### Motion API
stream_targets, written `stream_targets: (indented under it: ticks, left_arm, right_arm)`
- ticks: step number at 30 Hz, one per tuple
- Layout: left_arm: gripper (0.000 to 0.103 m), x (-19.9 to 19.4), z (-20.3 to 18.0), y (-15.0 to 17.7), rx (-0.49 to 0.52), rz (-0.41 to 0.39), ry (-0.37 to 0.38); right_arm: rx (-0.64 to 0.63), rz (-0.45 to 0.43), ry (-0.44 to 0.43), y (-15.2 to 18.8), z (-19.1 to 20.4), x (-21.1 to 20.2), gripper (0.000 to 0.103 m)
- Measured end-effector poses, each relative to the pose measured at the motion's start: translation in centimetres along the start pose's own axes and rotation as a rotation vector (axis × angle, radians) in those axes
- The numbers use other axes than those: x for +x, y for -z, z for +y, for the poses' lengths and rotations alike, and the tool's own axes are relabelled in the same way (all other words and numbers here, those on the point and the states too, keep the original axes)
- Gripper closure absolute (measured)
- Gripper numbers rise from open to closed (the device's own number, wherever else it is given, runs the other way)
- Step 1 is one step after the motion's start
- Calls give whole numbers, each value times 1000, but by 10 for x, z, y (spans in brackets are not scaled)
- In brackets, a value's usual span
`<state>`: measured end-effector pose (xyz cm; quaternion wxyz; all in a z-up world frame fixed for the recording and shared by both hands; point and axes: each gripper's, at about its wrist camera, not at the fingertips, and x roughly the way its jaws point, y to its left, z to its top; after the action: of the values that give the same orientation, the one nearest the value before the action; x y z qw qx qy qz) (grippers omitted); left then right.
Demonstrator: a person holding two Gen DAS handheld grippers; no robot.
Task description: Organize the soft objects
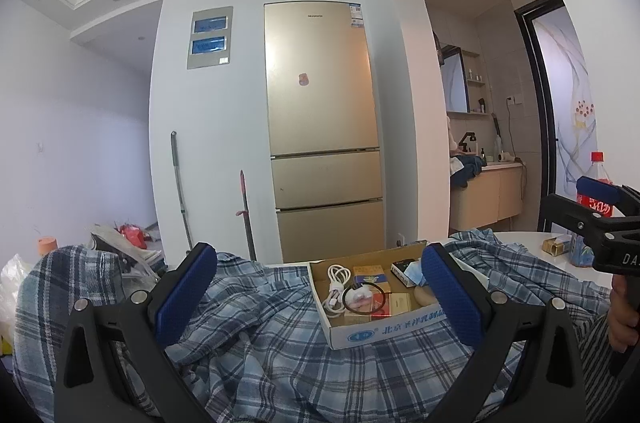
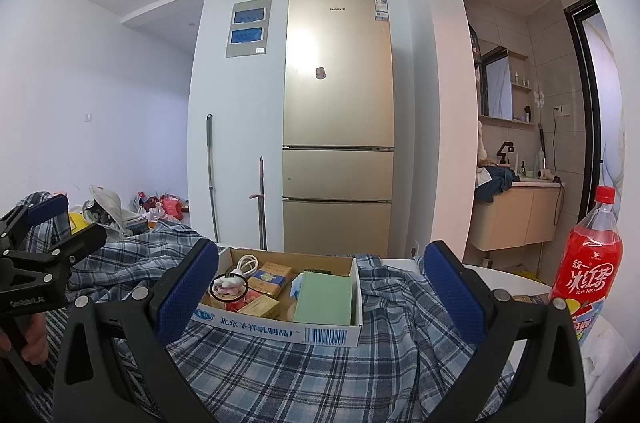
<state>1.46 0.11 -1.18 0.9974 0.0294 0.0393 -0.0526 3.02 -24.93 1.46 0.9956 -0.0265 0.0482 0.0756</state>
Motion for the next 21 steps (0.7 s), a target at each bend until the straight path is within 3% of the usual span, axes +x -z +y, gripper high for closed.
stream_targets:
  ticks: [21]
  left_arm:
    - [0,3,7,-1,-8,6,2]
  right_arm:
    - [-2,-5,4,3,2,-2,1]
